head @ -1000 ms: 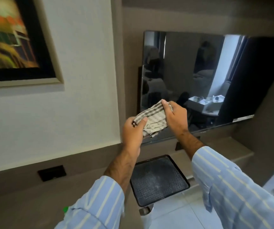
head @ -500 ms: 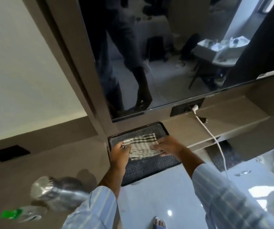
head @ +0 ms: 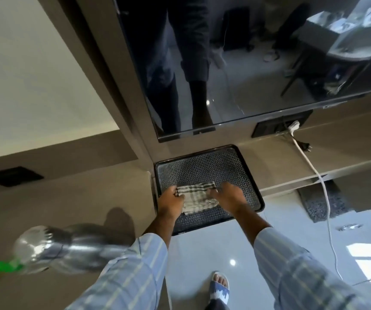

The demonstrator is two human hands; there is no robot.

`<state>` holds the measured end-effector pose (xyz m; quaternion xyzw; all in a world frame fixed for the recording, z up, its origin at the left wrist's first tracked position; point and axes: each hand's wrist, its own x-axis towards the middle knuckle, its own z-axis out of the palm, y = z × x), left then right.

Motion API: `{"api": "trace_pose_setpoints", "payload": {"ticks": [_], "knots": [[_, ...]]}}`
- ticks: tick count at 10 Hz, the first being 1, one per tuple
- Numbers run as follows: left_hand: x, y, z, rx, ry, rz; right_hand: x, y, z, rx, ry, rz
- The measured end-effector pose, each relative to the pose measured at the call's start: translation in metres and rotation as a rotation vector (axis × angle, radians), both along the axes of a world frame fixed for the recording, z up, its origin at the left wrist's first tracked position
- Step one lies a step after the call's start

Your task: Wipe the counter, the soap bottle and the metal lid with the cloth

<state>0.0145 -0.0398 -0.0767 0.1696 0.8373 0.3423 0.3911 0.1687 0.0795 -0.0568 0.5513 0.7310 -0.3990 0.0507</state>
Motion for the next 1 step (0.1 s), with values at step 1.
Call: {"api": "trace_pose_setpoints", "payload": {"ticks": [1], "knots": [[0.0036, -0.0049, 0.0357, 0.046, 0.046, -0.076, 0.0096, 0.0018, 0.0441, 0.146, 0.163, -0.081]]}}
